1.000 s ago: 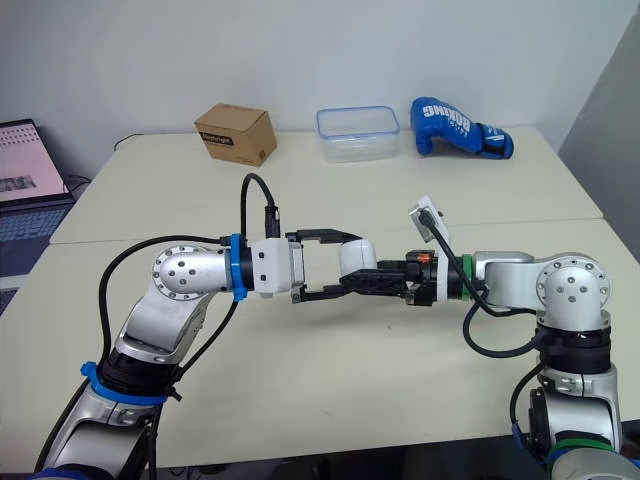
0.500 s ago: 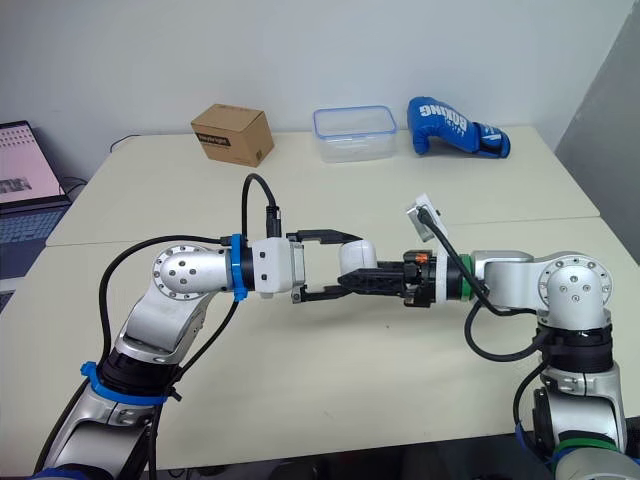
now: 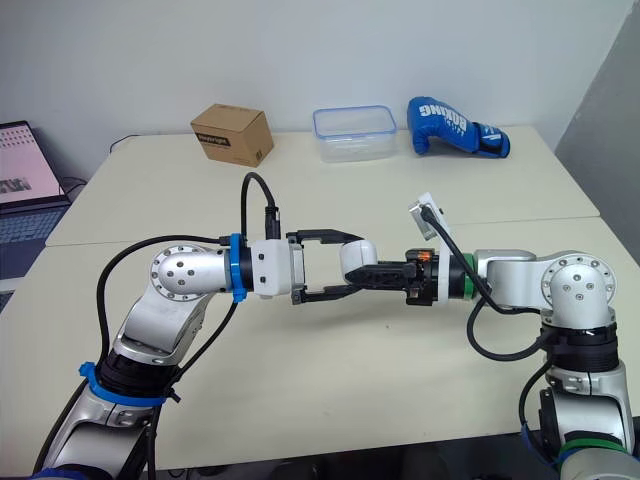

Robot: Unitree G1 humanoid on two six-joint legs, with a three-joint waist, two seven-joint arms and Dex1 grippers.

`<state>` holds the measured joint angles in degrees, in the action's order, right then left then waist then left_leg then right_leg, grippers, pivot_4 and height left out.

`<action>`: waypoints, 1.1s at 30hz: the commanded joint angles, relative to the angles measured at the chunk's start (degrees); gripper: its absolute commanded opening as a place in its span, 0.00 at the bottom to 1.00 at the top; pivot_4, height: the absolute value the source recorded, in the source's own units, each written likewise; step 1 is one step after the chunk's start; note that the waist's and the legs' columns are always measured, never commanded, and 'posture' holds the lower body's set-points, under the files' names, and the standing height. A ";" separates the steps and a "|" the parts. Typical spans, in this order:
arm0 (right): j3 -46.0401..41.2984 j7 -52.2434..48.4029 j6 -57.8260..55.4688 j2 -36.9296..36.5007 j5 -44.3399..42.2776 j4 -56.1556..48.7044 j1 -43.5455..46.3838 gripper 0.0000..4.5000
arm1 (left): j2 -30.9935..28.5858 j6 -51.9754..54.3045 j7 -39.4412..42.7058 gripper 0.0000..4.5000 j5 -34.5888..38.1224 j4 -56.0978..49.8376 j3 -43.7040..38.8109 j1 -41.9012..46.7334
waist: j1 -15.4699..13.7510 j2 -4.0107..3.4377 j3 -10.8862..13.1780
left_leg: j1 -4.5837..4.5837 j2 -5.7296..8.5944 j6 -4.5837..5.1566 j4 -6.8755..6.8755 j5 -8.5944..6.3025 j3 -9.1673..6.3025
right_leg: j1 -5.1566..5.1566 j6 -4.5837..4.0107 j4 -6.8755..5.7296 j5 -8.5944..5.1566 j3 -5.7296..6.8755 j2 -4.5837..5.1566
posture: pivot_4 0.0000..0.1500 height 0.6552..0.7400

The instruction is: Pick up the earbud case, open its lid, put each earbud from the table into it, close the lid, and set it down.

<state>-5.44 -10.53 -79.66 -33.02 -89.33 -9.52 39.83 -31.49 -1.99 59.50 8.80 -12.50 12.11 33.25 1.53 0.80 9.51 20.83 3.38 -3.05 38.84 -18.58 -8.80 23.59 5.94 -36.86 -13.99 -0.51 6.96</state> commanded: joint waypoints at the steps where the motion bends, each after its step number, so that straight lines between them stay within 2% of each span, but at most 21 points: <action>1: 0.17 -0.29 1.13 -0.47 -3.06 -1.46 0.72 0.18 | -0.18 -0.89 0.26 0.62 0.19 -1.24 0.26 0.08 | 0.00 0.00 0.00 | 0.00 0.00 0.00 0.00 0.00 0.00 | 0.00 0.00 0.00 0.00 0.00 0.00 | 1.00 0.89; 5: 0.72 0.14 1.24 -0.87 -3.83 -1.48 0.56 0.18 | -0.13 -0.72 1.04 0.62 1.17 -1.33 0.50 0.15 | 0.00 0.00 0.00 | 0.00 0.00 0.00 0.00 0.00 0.00 | 0.00 0.00 0.00 0.00 0.00 0.00 | 1.00 0.89; 10: 1.62 0.78 1.85 -1.21 -4.84 -1.54 0.69 0.18 | 0.85 1.96 0.46 0.96 2.74 -1.46 -0.32 0.98 | 0.01 0.00 0.00 | 0.00 0.00 0.00 0.00 0.00 0.00 | 0.00 0.00 0.00 0.00 0.00 0.00 | 1.00 0.89; 11: 1.79 0.88 2.00 -1.35 -4.87 -1.56 0.72 0.18 | 1.01 2.50 0.17 0.99 3.00 -1.50 -0.62 1.07 | 0.00 0.00 0.00 | 0.00 0.00 0.00 0.00 0.00 0.00 | 0.00 0.00 0.00 0.00 0.00 0.00 | 1.00 0.89; 14: 1.96 0.91 2.15 -1.84 -4.07 -1.19 1.02 0.18 | -0.57 7.07 1.20 0.99 6.80 -2.84 -2.65 0.43 | 0.02 0.00 0.00 | 0.01 0.00 0.00 0.00 0.00 -0.01 | 0.00 0.00 0.00 0.00 0.00 0.00 | 1.00 0.89; 19: 2.43 -2.31 2.40 -3.42 0.69 -2.11 1.83 0.18 | -10.01 31.10 4.83 0.99 21.27 -6.94 -7.97 -0.96 | 0.41 -0.05 0.03 | 0.01 -0.04 0.03 -0.01 -0.02 -0.02 | 0.05 0.01 -0.05 -0.01 0.00 -0.05 | 1.00 0.89; 23: 4.81 -8.36 4.07 -5.46 9.02 -4.73 3.06 0.18 | -15.15 41.73 5.93 0.99 25.66 -5.55 -8.94 -0.48 | 0.48 -0.08 0.06 | 0.00 -0.03 0.20 -0.02 -0.11 -0.02 | 0.06 0.05 -0.06 -0.03 -0.01 -0.06 | 1.00 0.89; 27: 13.18 -20.00 11.86 -11.28 24.61 -12.63 3.66 0.18 | -15.83 48.86 4.58 0.99 26.64 -3.47 -7.76 3.68 | 0.16 -0.05 0.08 | 0.03 -0.02 0.18 -0.01 -0.10 -0.07 | 0.05 0.06 -0.02 -0.04 0.04 -0.06 | 1.00 0.89; 31: 21.72 -30.03 21.64 -16.56 39.37 -18.13 4.60 0.18 | -16.65 52.22 5.16 0.99 24.16 -2.15 -3.63 7.59 | 0.40 -0.03 0.09 | 0.05 -0.01 0.02 -0.01 -0.01 -0.10 | 0.05 0.13 -0.02 -0.08 0.08 -0.06 | 1.00 0.89; 33: 24.06 -33.09 24.68 -17.67 44.17 -19.23 4.79 0.18 | -16.25 53.17 6.27 0.99 25.01 -1.43 -3.13 8.50 | 0.40 -0.04 0.10 | 0.05 -0.02 0.00 -0.02 0.00 -0.08 | 0.08 0.13 -0.03 -0.08 0.06 -0.06 | 1.00 0.89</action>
<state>17.80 -40.30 -59.09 -49.73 -49.61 -26.19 43.33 -47.66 50.33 64.75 33.24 -14.07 8.95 40.72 1.93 0.76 9.61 20.89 3.36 -3.05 38.82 -18.58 -8.88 23.69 6.07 -36.90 -14.08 -0.44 6.90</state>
